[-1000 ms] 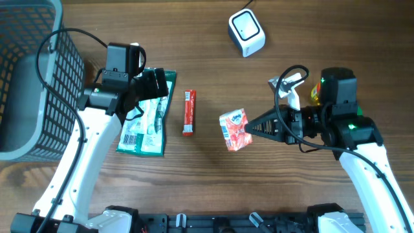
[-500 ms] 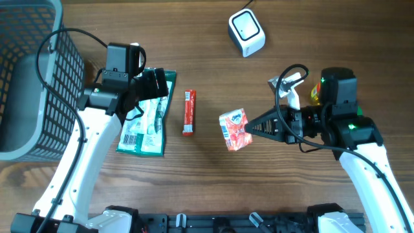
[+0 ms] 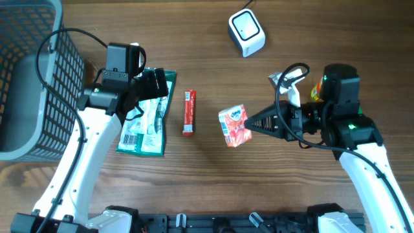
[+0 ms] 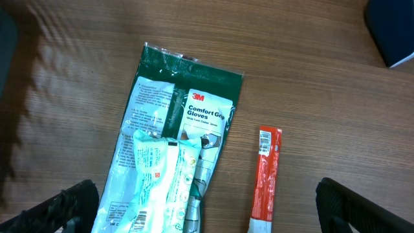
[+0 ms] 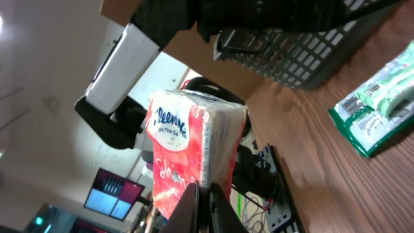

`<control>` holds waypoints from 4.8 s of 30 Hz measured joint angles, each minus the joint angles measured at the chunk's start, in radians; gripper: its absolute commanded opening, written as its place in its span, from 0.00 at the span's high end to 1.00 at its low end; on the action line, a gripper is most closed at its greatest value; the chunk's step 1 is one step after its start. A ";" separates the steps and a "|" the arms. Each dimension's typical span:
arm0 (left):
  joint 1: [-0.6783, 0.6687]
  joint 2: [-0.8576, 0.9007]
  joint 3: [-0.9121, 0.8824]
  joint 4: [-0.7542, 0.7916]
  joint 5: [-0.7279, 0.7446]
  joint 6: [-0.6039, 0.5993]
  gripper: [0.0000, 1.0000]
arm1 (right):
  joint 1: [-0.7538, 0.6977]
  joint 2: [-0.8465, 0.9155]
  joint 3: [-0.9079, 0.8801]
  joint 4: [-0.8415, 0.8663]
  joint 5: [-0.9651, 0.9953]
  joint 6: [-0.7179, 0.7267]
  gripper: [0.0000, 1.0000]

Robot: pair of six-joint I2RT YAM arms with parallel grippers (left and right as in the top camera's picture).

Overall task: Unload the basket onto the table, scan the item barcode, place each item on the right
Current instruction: 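Hold the Kleenex pack up and present it to the white scanner, then carry the Kleenex pack right and set it beside the oil bottle, then release the pack and lower the right gripper onto the red stick snack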

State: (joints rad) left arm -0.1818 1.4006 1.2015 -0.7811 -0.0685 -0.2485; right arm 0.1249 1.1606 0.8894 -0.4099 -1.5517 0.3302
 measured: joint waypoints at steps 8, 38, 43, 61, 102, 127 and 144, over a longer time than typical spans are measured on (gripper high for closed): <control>0.000 0.000 0.000 0.000 0.000 0.000 0.00 | 0.000 0.000 0.000 0.023 -0.008 0.010 0.96; 0.000 0.000 0.000 0.000 0.000 0.000 0.00 | 0.111 0.230 0.693 -0.910 1.478 -0.154 0.96; 0.000 0.000 0.000 0.000 0.000 0.000 0.00 | 0.111 0.357 0.640 -1.006 1.664 -0.164 0.96; 0.000 0.000 0.000 0.000 0.000 0.000 0.00 | 0.111 0.422 0.238 -0.589 1.950 -0.040 0.96; 0.000 0.000 0.000 0.000 0.000 0.000 0.00 | 0.141 0.418 0.252 -0.377 1.346 0.009 0.52; 0.000 0.000 0.000 0.000 0.000 0.000 0.00 | 0.634 0.492 0.219 0.049 1.250 0.420 0.96; 0.000 0.000 0.000 0.000 0.000 0.000 0.00 | 0.679 0.669 0.217 0.217 1.273 0.444 0.96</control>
State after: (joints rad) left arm -0.1818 1.4006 1.2015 -0.7807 -0.0689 -0.2485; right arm 0.8043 1.8294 1.1065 -0.1928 -0.2790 0.7746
